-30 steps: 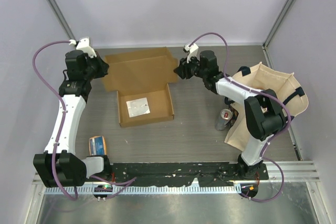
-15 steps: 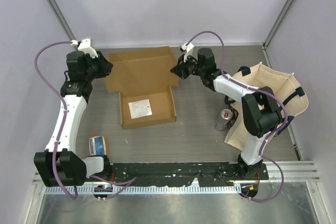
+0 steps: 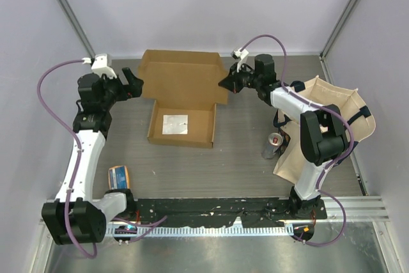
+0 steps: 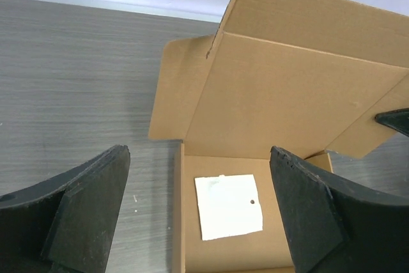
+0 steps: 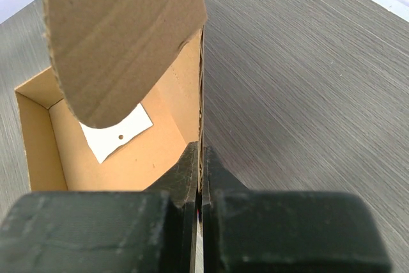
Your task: Fold the paper box
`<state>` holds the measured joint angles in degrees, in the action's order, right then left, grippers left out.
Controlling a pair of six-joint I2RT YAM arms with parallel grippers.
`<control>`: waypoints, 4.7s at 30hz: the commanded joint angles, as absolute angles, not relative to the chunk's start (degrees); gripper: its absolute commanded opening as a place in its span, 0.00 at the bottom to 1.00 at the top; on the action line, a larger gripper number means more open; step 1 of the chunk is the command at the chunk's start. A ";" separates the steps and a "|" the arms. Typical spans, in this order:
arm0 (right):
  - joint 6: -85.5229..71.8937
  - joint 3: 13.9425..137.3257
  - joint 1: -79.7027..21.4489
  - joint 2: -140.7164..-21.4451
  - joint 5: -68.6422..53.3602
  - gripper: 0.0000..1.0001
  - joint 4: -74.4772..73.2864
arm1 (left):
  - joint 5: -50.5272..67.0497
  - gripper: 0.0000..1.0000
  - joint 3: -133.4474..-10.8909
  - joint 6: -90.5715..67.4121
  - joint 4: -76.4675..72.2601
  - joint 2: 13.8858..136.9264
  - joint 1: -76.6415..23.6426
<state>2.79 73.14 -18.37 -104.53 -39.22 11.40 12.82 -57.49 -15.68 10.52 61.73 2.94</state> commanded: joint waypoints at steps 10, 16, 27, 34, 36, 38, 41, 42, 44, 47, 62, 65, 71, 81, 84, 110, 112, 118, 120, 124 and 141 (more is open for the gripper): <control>3.16 77.61 -14.86 -104.94 -47.19 0.02 11.60 | 34.89 0.99 -66.61 -10.56 -2.29 81.89 8.70; 3.25 78.92 -14.41 -106.26 -48.60 0.02 10.81 | 38.58 0.98 -74.52 -6.33 -0.62 92.44 8.70; 3.69 80.68 -14.41 -106.61 -48.87 0.02 8.88 | 43.68 0.78 -85.34 -2.64 3.43 105.90 7.12; 3.17 80.95 -14.68 -106.79 -46.42 0.02 8.52 | 42.98 0.47 -80.78 -5.44 -1.13 101.96 6.51; 2.46 80.77 -15.55 -106.17 -43.61 0.02 9.05 | 41.32 0.39 -78.50 -6.85 -2.81 100.38 6.07; 1.07 80.16 -16.43 -105.21 -38.19 0.02 10.80 | 37.99 0.22 -76.83 -9.13 -3.78 98.18 4.93; -2.52 79.19 -19.06 -103.89 -26.26 0.02 13.00 | 29.20 0.12 -72.45 -12.73 -7.53 95.11 3.43; -3.33 79.02 -21.16 -102.84 -22.28 0.02 13.18 | 25.87 0.12 -71.12 -15.18 -9.12 94.23 2.99; -4.39 79.10 -23.28 -102.04 -12.46 0.02 13.01 | 21.21 0.08 -67.44 -16.69 -12.29 91.42 1.06; -7.81 79.63 -28.11 -101.08 3.87 0.02 11.69 | 12.41 0.01 -64.35 -19.33 -14.67 88.17 -2.54; -21.19 73.48 -39.81 -99.75 39.89 0.02 19.05 | -12.76 0.00 -50.02 -25.04 -23.11 78.49 -11.34; -19.96 70.85 -40.69 -99.67 41.40 0.01 23.72 | -13.27 0.00 -47.12 -26.45 -24.61 78.31 -12.39; -16.35 62.50 -42.71 -97.83 40.33 0.02 33.74 | -17.40 0.00 -40.79 -28.91 -26.89 75.06 -15.11; -12.58 46.69 -45.88 -92.90 41.14 0.02 49.03 | -17.84 0.00 -30.86 -29.36 -29.18 68.12 -17.75; -11.08 42.72 -46.58 -92.55 40.69 0.02 54.31 | -17.14 0.00 -28.75 -29.62 -29.09 66.19 -18.19; -15.89 33.04 -53.53 -77.10 43.95 0.63 33.71 | -20.74 0.00 -18.72 -34.02 -28.83 60.56 -20.13; -20.28 34.01 -53.53 -70.80 40.54 0.70 18.77 | -20.83 0.00 -18.98 -33.23 -28.13 60.12 -20.13; -20.93 34.97 -53.61 -56.71 20.35 0.81 -5.95 | -21.18 0.00 -18.72 -32.43 -27.16 59.50 -20.21; -18.12 39.01 -53.61 -53.53 17.59 0.83 -12.62 | -21.01 0.00 -18.63 -32.08 -27.25 59.33 -20.21; -9.09 55.08 -53.53 -55.71 18.45 0.85 -22.39 | -21.01 0.00 -18.63 -31.21 -27.16 58.97 -20.22; 30.13 102.10 -53.53 -91.57 9.31 0.86 -33.31 | -21.53 0.00 -20.21 -30.50 -25.23 58.98 -20.30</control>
<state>21.32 95.15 -53.41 -86.78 10.07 -29.87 -20.01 -19.97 -31.05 -31.40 58.94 -20.14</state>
